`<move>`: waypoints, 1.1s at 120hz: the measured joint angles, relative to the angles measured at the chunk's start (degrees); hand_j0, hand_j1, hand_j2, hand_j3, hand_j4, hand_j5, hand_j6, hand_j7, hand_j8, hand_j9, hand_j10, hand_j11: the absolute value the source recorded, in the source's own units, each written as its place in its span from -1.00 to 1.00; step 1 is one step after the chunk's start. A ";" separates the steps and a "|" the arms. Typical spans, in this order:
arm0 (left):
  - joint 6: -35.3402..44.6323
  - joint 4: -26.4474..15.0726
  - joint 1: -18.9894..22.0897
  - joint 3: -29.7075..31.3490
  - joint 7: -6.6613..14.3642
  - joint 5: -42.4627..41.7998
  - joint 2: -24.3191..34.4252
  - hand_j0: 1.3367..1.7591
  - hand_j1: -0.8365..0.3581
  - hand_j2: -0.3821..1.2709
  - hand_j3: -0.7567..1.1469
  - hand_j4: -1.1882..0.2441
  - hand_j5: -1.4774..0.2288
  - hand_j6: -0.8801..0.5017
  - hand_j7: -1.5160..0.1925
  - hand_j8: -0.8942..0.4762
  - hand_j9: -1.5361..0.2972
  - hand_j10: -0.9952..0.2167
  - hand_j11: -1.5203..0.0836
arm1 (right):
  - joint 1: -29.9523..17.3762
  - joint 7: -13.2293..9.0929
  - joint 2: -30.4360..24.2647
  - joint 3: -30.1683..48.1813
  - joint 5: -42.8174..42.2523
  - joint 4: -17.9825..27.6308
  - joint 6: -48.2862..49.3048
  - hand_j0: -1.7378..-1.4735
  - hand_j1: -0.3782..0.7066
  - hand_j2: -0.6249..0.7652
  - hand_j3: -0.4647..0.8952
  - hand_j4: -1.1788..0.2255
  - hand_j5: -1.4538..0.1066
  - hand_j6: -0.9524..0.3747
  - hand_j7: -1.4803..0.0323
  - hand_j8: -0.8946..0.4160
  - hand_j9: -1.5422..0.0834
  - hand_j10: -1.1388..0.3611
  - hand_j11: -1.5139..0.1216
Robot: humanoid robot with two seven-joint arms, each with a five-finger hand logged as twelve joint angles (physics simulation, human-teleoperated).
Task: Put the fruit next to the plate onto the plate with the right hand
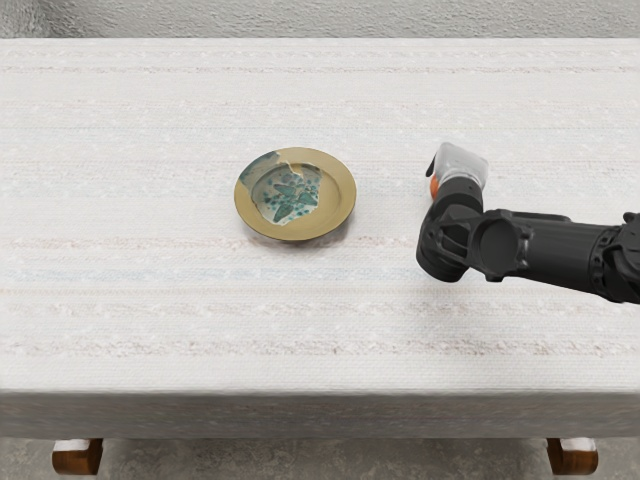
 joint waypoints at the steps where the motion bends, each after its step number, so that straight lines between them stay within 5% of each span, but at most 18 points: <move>1: 0.00 0.00 0.00 0.00 0.00 0.00 0.00 0.52 0.52 -0.48 -0.21 0.33 0.38 -0.06 0.42 -0.04 0.34 0.26 0.52 | 0.01 0.00 0.00 0.00 0.02 0.01 -0.01 -0.33 0.28 0.08 -0.32 -0.23 -0.08 -0.10 -0.08 -0.12 -0.06 -0.18 -0.11; 38: 0.00 0.00 0.00 -0.01 0.00 0.00 0.00 0.52 0.52 -0.48 -0.21 0.33 0.38 -0.06 0.42 -0.04 0.34 0.26 0.52 | 1.53 0.08 -0.11 0.07 1.04 0.80 0.10 -0.37 0.18 0.32 -0.32 -0.26 -0.21 -0.32 -0.16 -0.31 -0.15 -0.34 -0.20; 51: -0.01 0.00 0.00 -0.01 0.00 0.00 0.00 0.52 0.52 -0.48 -0.21 0.33 0.38 -0.06 0.42 -0.04 0.34 0.26 0.52 | 3.84 0.10 -1.34 0.11 2.24 4.23 0.15 -0.37 0.15 0.31 -0.32 -0.26 -0.25 -0.33 -0.18 -0.31 -0.18 -0.35 -0.23; 97: 0.00 0.00 0.00 0.00 0.00 0.00 0.00 0.52 0.52 -0.48 -0.21 0.33 0.38 -0.06 0.42 -0.04 0.34 0.26 0.52 | 21.56 0.13 -4.95 -1.85 18.99 22.63 0.26 -0.38 0.12 0.29 -0.31 -0.26 -0.37 -0.32 -0.24 -0.26 -0.28 -0.32 -0.32; 132: -0.03 0.00 0.00 0.00 0.00 0.00 0.00 0.52 0.52 -0.48 -0.21 0.33 0.38 -0.06 0.42 -0.04 0.34 0.26 0.52 | 31.16 0.15 0.51 -3.28 28.77 24.25 0.32 -0.38 0.11 0.28 -0.31 -0.27 -0.44 -0.29 -0.28 -0.23 -0.32 -0.30 -0.36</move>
